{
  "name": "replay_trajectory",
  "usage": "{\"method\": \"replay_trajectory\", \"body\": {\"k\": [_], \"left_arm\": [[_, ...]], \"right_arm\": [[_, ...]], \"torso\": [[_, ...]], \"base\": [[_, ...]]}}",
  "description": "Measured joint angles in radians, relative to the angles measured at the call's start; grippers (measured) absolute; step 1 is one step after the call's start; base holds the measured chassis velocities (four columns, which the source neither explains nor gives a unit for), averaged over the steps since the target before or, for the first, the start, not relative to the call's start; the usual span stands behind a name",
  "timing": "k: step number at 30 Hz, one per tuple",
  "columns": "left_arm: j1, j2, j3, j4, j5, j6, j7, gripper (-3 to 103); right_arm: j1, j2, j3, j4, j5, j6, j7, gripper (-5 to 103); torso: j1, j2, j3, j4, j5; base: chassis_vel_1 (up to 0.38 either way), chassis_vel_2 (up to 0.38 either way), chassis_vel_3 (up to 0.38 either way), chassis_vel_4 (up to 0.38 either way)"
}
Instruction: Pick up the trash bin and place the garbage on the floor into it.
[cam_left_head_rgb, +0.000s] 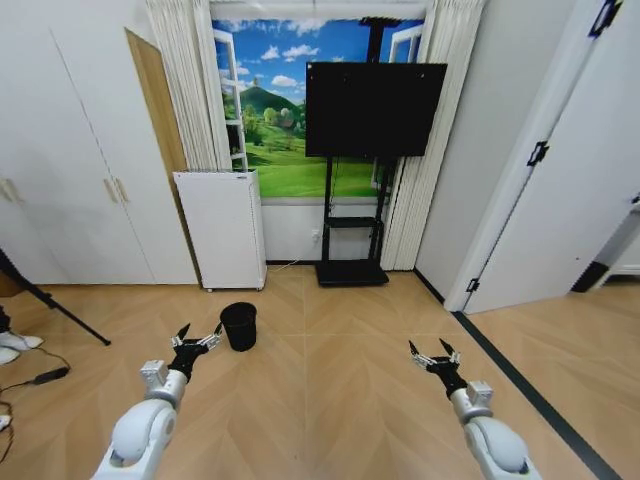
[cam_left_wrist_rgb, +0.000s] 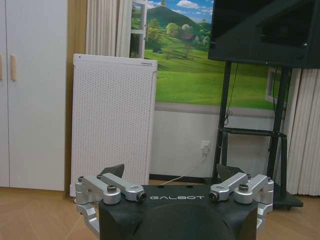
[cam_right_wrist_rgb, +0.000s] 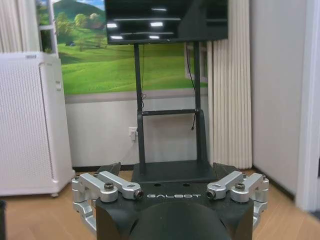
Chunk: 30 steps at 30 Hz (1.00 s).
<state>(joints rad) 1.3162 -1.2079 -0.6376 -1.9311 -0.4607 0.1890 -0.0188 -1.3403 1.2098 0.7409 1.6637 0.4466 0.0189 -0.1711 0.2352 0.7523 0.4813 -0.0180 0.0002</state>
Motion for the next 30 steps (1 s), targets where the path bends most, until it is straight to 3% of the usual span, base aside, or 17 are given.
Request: {"method": "replay_trajectory", "body": {"k": [2,4,30], "left_arm": [[-0.001,-0.004,0.018,-0.004,0.002,0.001,-0.013,100],[-0.001,-0.005,0.021,-0.005,0.002,0.001,-0.015,100],[0.003,0.008,0.020,-0.020,0.014,0.022,-0.007,100]], "right_arm": [[-0.011,0.008,0.007,0.027,0.059,-0.057,-0.007,100],[-0.012,0.010,0.007,0.030,0.067,-0.062,-0.009,100],[-0.013,0.014,0.011,0.035,0.073,-0.064,-0.002,100]], "torso": [[0.001,0.000,0.000,0.0001,-0.0003],[0.001,0.000,0.000,0.0003,-0.0002],[0.001,0.000,0.000,0.0002,-0.0002]], "base": [[0.000,0.000,0.000,0.000],[-0.023,0.027,0.018,-0.026],[-0.011,0.007,0.005,-0.010]]}}
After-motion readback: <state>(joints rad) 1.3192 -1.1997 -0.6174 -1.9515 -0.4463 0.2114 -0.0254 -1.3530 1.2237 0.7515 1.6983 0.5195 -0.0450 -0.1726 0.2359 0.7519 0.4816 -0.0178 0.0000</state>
